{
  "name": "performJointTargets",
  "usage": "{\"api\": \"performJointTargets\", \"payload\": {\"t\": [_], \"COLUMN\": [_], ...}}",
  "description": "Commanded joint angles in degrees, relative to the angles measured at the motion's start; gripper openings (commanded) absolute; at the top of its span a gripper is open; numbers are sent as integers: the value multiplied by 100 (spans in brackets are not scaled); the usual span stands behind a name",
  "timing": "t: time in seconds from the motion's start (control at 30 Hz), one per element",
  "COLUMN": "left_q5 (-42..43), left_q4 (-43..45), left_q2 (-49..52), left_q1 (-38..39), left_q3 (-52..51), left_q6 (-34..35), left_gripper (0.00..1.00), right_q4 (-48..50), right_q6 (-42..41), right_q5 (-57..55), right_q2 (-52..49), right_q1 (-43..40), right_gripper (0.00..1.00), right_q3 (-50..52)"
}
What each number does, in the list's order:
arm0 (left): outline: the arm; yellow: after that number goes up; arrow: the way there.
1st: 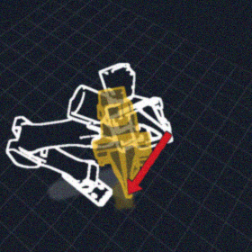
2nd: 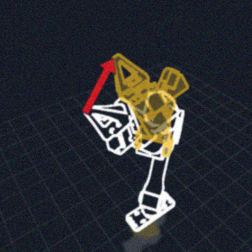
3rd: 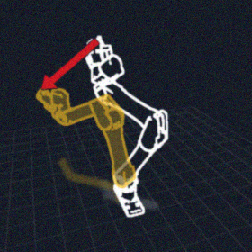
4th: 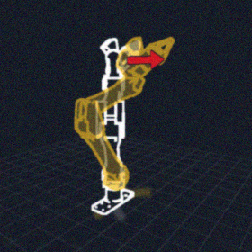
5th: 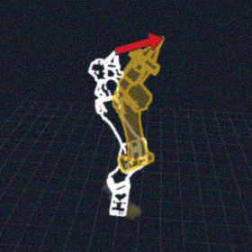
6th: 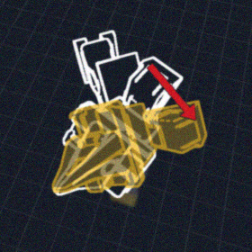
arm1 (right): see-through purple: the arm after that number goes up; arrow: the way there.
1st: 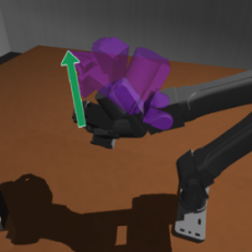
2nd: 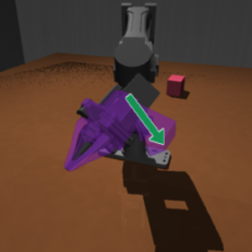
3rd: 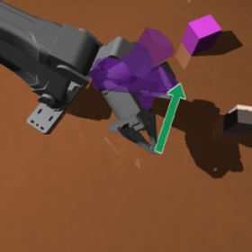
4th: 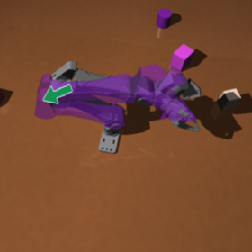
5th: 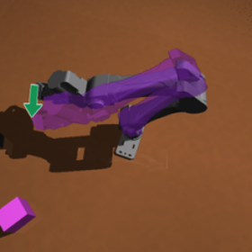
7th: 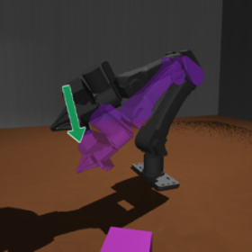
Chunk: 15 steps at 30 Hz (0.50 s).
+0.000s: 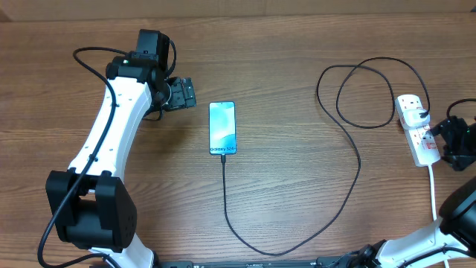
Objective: Plug charger to phone and switch on socket
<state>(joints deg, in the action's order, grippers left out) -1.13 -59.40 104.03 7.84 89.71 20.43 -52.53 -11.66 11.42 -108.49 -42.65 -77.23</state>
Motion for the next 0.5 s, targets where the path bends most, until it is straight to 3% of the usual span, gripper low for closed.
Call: {"api": "performJointTargets", "payload": {"t": [0.0, 0.23, 0.37, 0.47], "left_q5": [-59, -59, -59, -59], "left_q4": [-9, -9, -9, -9], "left_q2": [-107, -107, -107, -107], "left_q1": [7, 7, 7, 7], "left_q3": [35, 35, 35, 35], "left_q6": [-114, -114, -114, -114], "left_gripper": [100, 100, 100, 99], "right_q4": [-15, -76, -116, -116], "right_q6": [160, 411, 415, 382], "right_q5": [-15, -48, -555, -673], "right_q2": [133, 133, 133, 133], "right_q1": [166, 603, 813, 859], "right_gripper": [78, 79, 99, 100], "right_q3": [13, 15, 15, 13]}}
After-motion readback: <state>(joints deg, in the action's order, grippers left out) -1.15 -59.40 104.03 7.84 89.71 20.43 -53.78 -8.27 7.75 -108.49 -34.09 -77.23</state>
